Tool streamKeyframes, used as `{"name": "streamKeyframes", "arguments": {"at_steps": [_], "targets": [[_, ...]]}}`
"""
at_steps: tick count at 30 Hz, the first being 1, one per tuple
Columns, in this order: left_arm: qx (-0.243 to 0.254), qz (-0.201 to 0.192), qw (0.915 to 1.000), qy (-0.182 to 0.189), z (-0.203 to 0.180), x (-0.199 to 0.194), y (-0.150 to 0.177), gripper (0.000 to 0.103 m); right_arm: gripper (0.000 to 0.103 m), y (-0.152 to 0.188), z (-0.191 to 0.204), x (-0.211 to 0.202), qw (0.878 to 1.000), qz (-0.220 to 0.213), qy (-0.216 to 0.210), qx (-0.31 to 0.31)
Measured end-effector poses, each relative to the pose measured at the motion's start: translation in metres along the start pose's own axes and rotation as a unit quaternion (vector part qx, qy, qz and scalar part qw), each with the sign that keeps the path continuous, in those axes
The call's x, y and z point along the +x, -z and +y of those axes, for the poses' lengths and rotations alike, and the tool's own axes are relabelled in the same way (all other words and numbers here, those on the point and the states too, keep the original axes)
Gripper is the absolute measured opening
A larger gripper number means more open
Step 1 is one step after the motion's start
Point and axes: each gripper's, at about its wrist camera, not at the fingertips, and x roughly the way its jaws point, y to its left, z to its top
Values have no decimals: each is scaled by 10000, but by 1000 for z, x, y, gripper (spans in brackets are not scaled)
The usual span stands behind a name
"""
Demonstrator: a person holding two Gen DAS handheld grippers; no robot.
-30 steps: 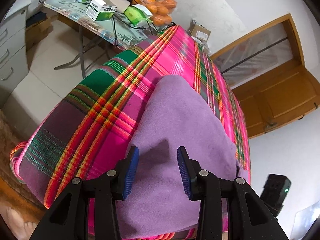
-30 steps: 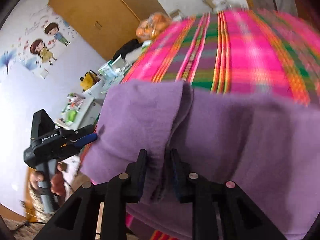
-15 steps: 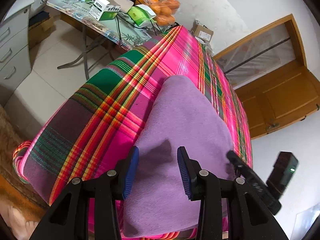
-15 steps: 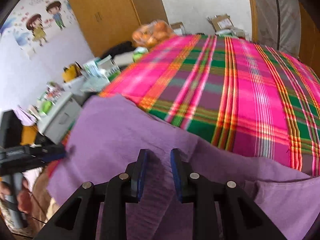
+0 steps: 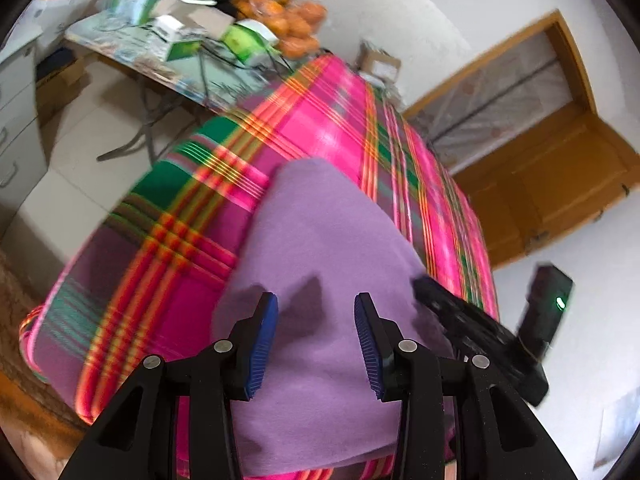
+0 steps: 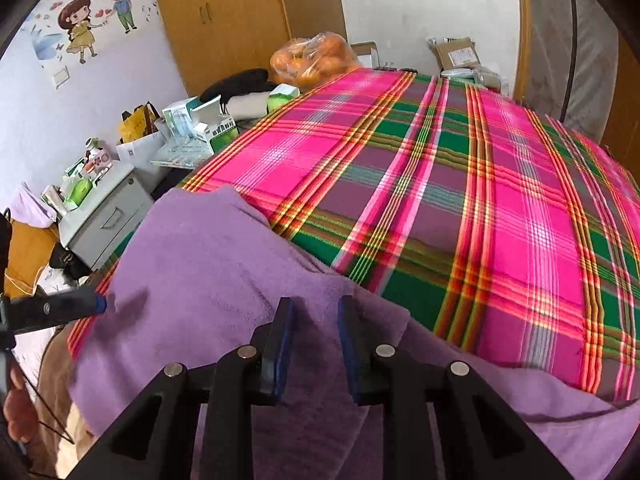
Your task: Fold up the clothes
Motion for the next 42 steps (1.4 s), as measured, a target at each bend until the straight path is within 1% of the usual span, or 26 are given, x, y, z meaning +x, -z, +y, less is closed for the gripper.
{"name": "streamKeyframes", "arguments": {"at_steps": [4,7,11,14,17,19,20,22,23,26,27,30,34,37,40,42], "targets": [[57,111,9999,-54,-4,6,3,41,23,5,7,0,9992,-131,167,-341],[55,164,9998,-76,-5,10,5,41,23,4,9,1,9989,-134,176,-415],[146,276,9995,-70,-11,14,11,41,23,4,4,-14,9998,-82,-30,-165],[188,319,9993,-51,-12,16,14,41,23,19,3,-35,9990,-281,-192,-284],[181,334,9993,-45,-12,15,16,41,23,39,6,-47,9980,-347,-336,-408],[177,332,9993,-49,-12,15,17,41,23,52,9,-52,9973,-465,-185,-528],[187,332,9993,-57,-12,15,18,41,23,60,13,-52,9960,-555,-43,-706],[208,336,9992,-73,-12,14,21,41,24,67,20,-48,9935,-585,217,-947],[209,333,9992,-75,-12,14,23,41,24,69,24,-49,9922,-656,301,-1012],[220,307,9992,-89,-12,11,26,41,24,68,30,-53,9909,-606,444,-1119],[222,302,9993,-88,-11,9,29,41,24,68,31,-59,9910,-645,402,-1102],[257,291,9992,-76,-10,5,33,41,24,76,34,-72,9914,-731,2,-1082],[254,283,9993,-9,-7,0,40,41,24,92,43,-66,9890,-727,118,-1280],[305,298,9991,-23,-6,-4,45,41,24,92,49,-73,9887,-693,225,-1310],[332,297,9990,29,-2,-9,51,41,24,99,55,-83,9874,-777,-51,-1380],[330,299,9990,66,0,-10,54,41,24,103,57,-75,9883,-536,-39,-1430]]}}
